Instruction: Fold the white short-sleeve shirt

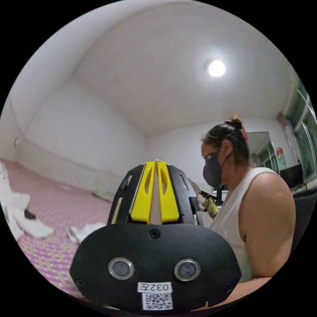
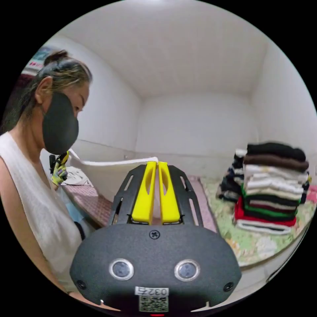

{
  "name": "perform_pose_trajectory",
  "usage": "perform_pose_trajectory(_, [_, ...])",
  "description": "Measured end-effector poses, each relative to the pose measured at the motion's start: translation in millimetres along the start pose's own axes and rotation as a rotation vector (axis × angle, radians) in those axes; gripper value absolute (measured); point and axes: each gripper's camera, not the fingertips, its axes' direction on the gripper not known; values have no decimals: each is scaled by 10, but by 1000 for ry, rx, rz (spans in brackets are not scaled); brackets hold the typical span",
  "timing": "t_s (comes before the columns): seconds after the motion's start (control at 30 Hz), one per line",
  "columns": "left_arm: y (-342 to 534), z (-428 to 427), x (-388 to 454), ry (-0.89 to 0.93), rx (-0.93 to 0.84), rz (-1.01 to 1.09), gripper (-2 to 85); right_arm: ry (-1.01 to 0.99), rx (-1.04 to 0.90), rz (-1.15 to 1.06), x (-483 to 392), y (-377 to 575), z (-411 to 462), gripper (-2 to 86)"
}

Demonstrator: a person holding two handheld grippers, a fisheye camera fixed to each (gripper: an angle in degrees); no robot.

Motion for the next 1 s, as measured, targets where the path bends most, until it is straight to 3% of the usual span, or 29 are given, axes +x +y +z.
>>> perform_pose_trajectory(0.07, [-85,114,-333,-59,-20,-62,-11,-50,-53,24,184,-86,321,-10])
perform_pose_trajectory(0.13, [-73,563,-1167,-241,-211,-258,-10,-147,-240,91,606,-120,1147,-10])
perform_pose_trajectory(0.23, [8,1291,-2349,-339,-431,-524,-11,-140,-519,152,1082,-158,2377,-10])
perform_pose_trajectory(0.33, [-420,1816,-3071,-289,-398,-639,-12,-127,-467,119,1244,-793,2819,-10])
perform_pose_trajectory(0.43, [-1242,1983,-2938,-270,-200,-467,-11,-18,-222,-31,1004,-1625,2447,-10])
perform_pose_trajectory(0.6, [-1700,1664,-2271,-162,-70,-241,-11,-107,-59,-54,872,-1848,1611,-10])
perform_pose_trajectory(0.8, [-685,852,-1691,-148,-234,-246,-12,-228,-219,-2,791,-622,1068,-10])
perform_pose_trajectory(1.0, [993,308,-1657,-382,-592,-575,-13,-282,-547,294,836,976,1106,-10])
